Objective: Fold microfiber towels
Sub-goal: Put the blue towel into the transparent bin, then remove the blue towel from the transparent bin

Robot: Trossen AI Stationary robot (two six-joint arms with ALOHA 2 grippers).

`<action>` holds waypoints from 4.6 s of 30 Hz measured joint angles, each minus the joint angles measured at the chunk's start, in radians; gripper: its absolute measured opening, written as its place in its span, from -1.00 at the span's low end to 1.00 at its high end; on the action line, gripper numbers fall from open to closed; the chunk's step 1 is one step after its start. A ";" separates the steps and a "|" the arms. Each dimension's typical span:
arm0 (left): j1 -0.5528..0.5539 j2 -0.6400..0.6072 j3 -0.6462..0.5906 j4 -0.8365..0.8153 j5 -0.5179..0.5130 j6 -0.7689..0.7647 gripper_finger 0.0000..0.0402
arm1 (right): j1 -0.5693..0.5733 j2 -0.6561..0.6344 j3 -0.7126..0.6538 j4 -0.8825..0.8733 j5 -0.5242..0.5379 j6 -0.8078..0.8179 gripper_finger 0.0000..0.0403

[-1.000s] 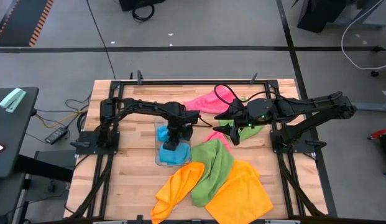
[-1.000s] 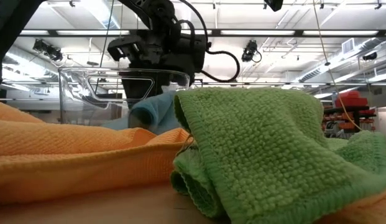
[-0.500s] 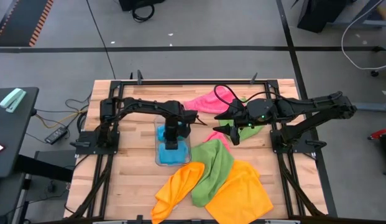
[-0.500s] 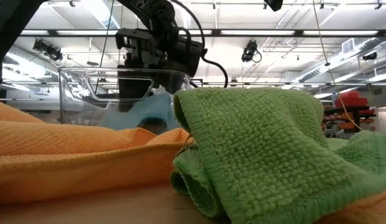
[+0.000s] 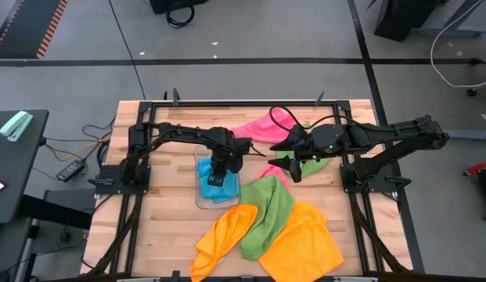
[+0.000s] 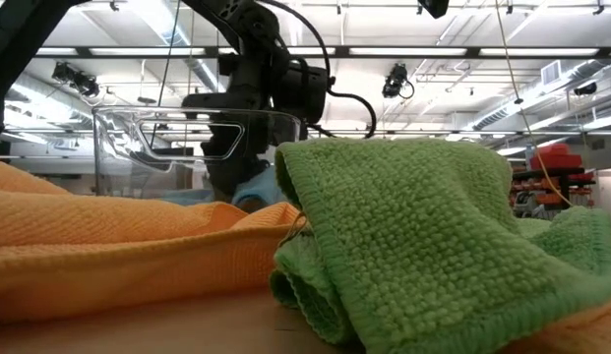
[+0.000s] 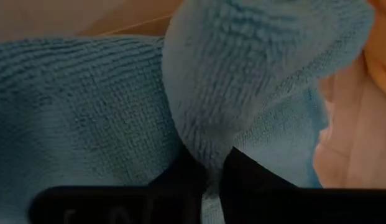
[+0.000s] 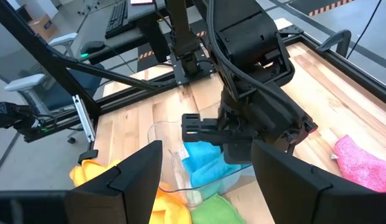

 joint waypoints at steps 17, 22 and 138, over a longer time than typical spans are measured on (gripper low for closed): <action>-0.053 -0.097 0.059 -0.139 -0.009 -0.136 0.02 | 0.000 0.000 0.000 -0.003 0.030 -0.030 0.26; -0.130 -0.096 0.058 -0.013 -0.006 -0.135 -0.13 | 0.000 0.000 0.000 -0.003 0.048 -0.034 0.26; -0.192 -0.167 -0.040 0.291 -0.096 -0.180 0.05 | 0.000 0.000 0.000 0.003 0.044 -0.022 0.26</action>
